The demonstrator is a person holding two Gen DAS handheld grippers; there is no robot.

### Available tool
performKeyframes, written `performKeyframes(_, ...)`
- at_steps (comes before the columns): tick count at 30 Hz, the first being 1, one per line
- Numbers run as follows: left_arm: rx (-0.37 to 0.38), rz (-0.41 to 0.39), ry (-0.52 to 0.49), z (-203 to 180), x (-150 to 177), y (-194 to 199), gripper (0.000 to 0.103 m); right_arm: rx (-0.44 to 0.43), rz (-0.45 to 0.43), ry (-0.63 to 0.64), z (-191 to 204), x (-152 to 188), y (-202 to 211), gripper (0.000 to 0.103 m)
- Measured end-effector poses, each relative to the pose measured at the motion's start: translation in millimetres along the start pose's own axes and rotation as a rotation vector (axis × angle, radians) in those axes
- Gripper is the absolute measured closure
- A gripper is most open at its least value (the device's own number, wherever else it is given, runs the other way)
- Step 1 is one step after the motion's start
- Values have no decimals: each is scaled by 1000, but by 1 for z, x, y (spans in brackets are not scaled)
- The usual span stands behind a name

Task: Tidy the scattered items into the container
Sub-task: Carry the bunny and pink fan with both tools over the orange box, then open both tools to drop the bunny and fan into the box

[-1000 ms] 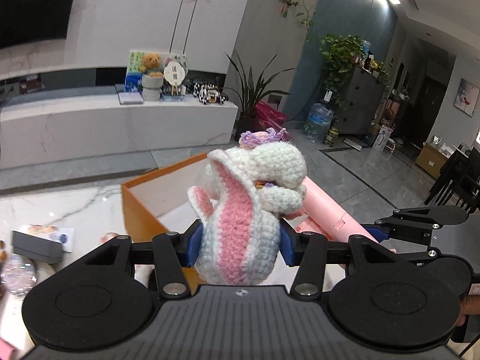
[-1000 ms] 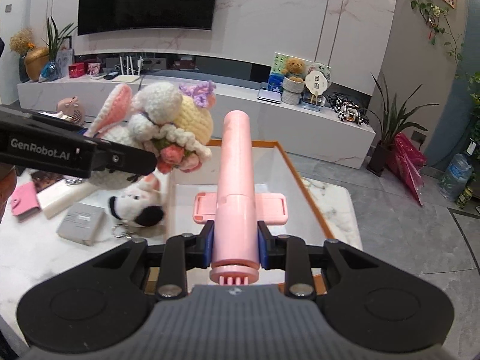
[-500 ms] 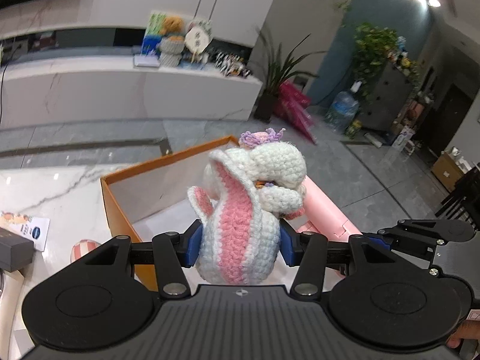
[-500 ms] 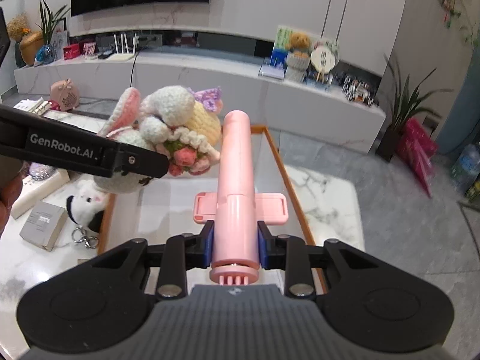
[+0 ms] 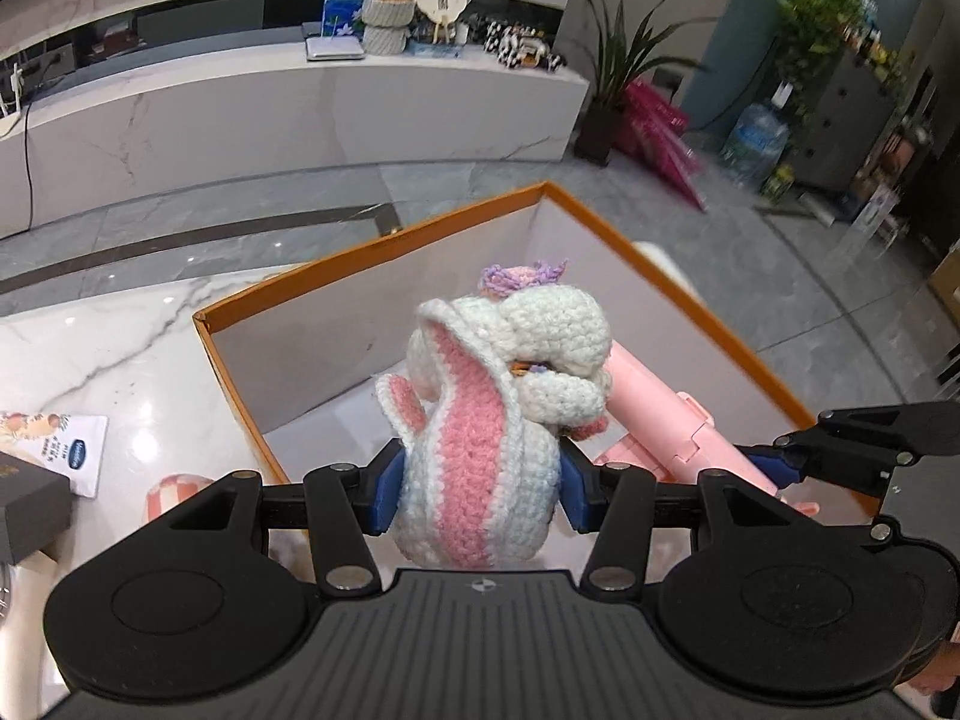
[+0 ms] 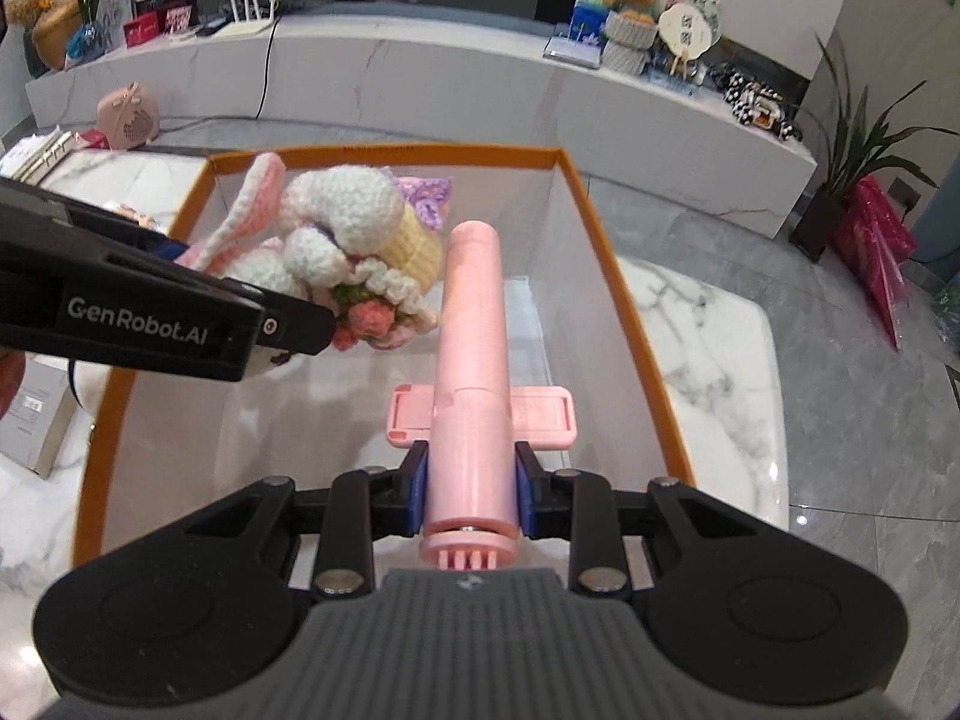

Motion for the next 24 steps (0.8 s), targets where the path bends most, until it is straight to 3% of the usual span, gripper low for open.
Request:
performKeyframes(16, -153, 81, -142, -20, -13, -21, 42, 17, 100, 23, 0, -11, -39, 72)
performKeyframes(24, -162, 91, -154, -22, -17, -22, 41, 8, 111, 39, 5, -12, -40, 72)
Point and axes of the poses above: each gripper's, at about its wrist camera, not at the fingertips, and y roughly against the way its jaws point, z to its left, x to its underside, the point moved 1 cm from there along -y, roughly the way its jaws point, and after that the axes turned 6 degrees about -y, right-handed, at the moved point
